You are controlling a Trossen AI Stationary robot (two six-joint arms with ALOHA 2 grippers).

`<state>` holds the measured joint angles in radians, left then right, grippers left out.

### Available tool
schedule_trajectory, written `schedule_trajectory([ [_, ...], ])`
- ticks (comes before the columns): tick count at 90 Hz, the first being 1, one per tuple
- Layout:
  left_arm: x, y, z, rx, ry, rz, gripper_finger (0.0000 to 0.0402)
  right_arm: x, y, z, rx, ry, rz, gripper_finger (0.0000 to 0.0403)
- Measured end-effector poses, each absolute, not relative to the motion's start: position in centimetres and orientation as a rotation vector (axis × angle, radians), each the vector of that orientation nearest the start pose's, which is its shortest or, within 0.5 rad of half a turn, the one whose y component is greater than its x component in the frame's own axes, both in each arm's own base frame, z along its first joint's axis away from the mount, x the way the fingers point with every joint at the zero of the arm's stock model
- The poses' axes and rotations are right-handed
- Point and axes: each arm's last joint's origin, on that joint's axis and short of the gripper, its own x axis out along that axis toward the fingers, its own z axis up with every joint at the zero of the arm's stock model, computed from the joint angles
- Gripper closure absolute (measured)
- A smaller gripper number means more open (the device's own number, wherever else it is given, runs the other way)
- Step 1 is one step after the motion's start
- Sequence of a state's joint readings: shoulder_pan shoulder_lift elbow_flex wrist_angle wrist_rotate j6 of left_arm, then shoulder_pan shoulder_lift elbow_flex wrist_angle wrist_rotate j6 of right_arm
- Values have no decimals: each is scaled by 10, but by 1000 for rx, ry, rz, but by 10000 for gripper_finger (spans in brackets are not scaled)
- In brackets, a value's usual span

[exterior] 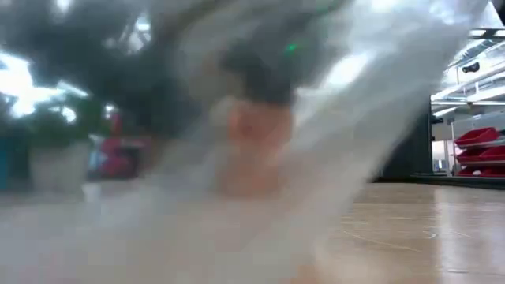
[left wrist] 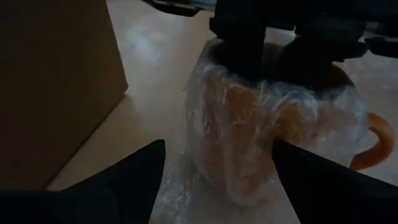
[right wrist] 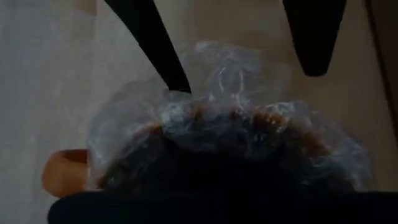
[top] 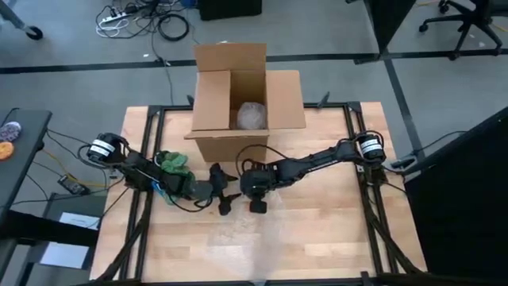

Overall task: Wrap mug
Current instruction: Wrap the orange mug with the bubble wrap

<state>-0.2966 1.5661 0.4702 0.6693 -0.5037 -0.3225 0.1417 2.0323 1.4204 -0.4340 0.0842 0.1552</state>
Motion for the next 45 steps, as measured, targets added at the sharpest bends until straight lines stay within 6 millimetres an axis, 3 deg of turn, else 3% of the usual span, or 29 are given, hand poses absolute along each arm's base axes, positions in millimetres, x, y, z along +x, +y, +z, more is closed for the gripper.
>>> schedule_trajectory([
  [17, 261, -65, 139, -151, 354, 265, 117, 412, 58, 171, 14, 1065, -24, 403],
  [32, 261, -65, 139, -147, 356, 265, 117, 411, 64, 194, 8, 1105, -13, 403],
  [45, 261, -65, 138, -145, 357, 265, 117, 413, 72, 227, -8, 1104, -4, 403],
])
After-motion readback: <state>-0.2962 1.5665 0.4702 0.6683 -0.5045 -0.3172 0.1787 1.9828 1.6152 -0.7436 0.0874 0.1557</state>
